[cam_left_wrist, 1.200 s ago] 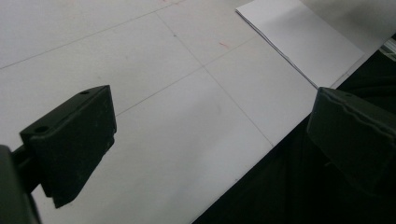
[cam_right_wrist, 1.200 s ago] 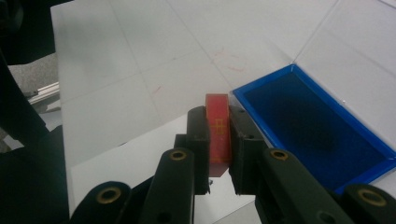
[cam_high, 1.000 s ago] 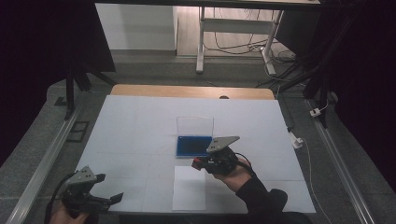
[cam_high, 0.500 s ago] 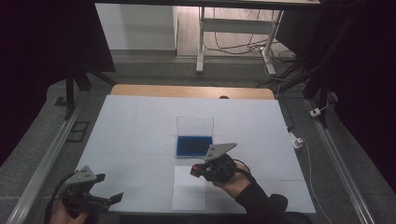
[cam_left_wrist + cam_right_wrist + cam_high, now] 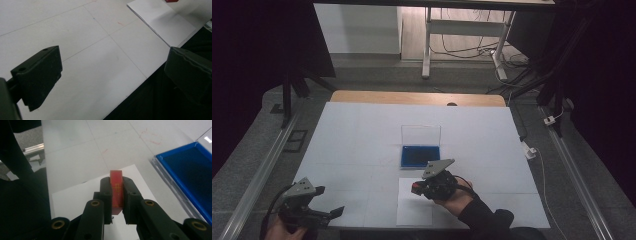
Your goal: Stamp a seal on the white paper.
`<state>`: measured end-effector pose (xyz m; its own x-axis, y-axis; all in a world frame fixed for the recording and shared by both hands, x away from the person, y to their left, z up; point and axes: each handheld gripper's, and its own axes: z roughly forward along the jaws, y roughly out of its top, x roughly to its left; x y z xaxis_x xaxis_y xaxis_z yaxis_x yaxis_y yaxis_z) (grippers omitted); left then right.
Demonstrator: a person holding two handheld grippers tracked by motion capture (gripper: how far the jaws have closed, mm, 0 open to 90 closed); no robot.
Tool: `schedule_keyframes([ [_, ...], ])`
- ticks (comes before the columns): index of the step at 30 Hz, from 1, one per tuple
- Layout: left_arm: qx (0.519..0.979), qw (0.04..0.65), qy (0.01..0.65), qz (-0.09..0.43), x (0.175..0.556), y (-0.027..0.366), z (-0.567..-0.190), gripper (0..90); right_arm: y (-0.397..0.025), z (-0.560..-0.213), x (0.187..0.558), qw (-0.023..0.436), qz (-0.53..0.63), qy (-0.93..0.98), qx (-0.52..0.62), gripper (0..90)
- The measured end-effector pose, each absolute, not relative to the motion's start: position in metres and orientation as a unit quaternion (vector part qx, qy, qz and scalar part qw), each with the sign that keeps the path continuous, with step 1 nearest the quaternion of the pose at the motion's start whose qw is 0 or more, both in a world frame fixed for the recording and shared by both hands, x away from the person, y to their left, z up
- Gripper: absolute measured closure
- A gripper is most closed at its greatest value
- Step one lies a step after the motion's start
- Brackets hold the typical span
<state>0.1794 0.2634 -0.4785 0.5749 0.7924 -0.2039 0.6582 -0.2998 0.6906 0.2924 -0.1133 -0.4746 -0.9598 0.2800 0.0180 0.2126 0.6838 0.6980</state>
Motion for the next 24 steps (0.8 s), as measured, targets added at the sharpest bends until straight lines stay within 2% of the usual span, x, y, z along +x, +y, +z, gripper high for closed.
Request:
schedule_keyframes([
  [24,0.801,0.383,0.452,0.086,0.179,0.264,-0.479,1.9,-0.104,-0.506,0.297,0.039,0.344,0.93,0.126,80.8],
])
